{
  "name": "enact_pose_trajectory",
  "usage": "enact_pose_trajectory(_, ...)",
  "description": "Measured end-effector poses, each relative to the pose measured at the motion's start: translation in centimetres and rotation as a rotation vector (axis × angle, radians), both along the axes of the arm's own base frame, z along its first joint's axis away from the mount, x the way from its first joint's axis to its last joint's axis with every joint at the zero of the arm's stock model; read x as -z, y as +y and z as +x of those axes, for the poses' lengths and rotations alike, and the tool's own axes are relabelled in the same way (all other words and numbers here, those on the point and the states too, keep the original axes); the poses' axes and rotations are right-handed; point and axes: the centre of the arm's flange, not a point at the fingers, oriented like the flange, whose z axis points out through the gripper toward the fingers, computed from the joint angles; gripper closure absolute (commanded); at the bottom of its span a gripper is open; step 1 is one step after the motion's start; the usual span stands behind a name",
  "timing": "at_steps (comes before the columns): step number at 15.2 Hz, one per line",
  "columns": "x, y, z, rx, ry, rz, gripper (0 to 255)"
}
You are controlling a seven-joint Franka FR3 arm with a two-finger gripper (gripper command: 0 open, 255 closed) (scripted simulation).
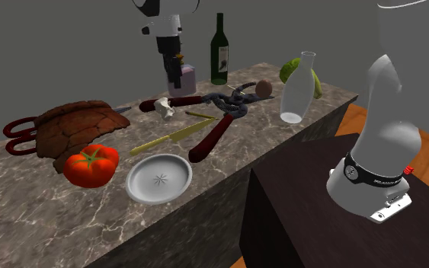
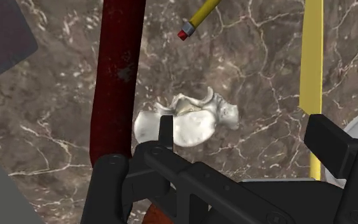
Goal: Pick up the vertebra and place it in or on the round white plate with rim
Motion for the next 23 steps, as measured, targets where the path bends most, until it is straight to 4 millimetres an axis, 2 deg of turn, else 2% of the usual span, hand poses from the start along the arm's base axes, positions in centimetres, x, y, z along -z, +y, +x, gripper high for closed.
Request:
enact_pose_trajectory(3, 2.4, -2.9, 1.4, -0.014, 0.010, 0.014, 0)
enact_pose_trajectory(6, 3.7, -4.1, 1.8, -0.020, 0.013, 0.021, 0)
enact_pose_trajectory(12, 7.0, -3.8, 1.8, -0.021, 0.014, 0.023, 0)
enact_pose_trajectory(18, 7.2, -3.7, 1.8, -0.021, 0.013, 0.022, 0)
enact_pose_trajectory(19, 7.2, -3.7, 1.8, -0.021, 0.013, 0.022, 255)
enact_pose_trajectory(23, 7.2, -3.7, 1.8, -0.021, 0.013, 0.022, 255)
